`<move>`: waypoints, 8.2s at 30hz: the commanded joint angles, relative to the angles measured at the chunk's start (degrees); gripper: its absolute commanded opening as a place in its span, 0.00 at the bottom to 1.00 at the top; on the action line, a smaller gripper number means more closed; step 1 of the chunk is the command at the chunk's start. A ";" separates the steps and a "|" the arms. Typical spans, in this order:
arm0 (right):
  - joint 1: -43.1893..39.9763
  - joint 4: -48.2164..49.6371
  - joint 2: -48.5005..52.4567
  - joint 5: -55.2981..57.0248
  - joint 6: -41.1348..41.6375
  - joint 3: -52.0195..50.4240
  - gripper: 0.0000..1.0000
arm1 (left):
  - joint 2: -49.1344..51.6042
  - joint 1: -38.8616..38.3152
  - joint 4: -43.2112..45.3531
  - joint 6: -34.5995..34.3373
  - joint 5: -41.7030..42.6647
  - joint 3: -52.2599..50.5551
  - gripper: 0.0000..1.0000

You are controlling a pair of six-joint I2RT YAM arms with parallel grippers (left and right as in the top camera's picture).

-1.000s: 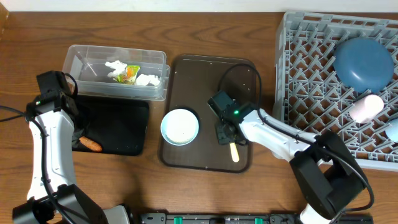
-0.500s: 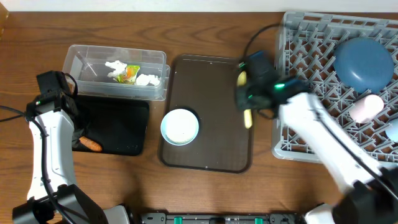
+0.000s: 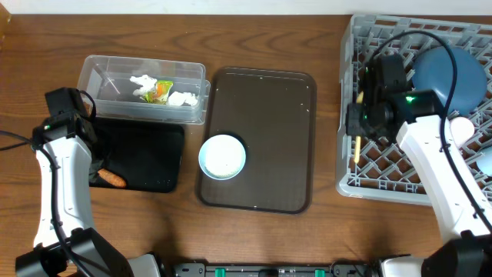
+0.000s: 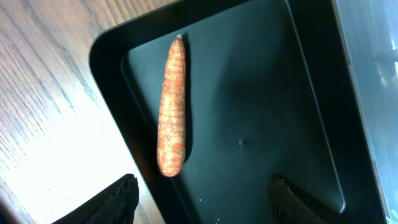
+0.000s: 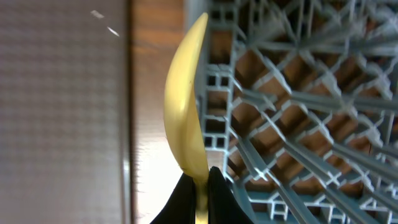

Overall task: Sort waste into correct bins and load items into the dishwasher rack
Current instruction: 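Carry yellow spoon with right gripper and place it in rack, then reach left gripper to white rice bowl and grasp its rim, then carry white bowl with left gripper over black tray, then tilt white bowl with left gripper to pour rice onto black tray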

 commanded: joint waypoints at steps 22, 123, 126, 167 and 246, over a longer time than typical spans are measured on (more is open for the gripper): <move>-2.40 14.05 0.76 1.84 -0.76 -14.60 0.16 | -0.13 -0.24 -0.17 1.01 -0.24 0.94 0.72; -2.93 7.82 -2.27 1.62 -4.63 -1.55 0.63 | 20.57 -59.54 16.85 5.64 0.13 1.36 0.06; -2.93 7.87 -2.27 1.62 -4.63 -1.55 0.63 | 19.32 -59.12 14.34 6.75 0.15 2.69 0.06; -2.93 7.93 -2.27 1.68 -4.66 -1.55 0.63 | 1.92 1.49 12.55 28.00 59.78 -5.86 0.06; -2.93 7.63 -2.27 1.86 -4.66 -1.55 0.63 | 1.51 16.74 45.51 24.76 88.80 -21.20 0.06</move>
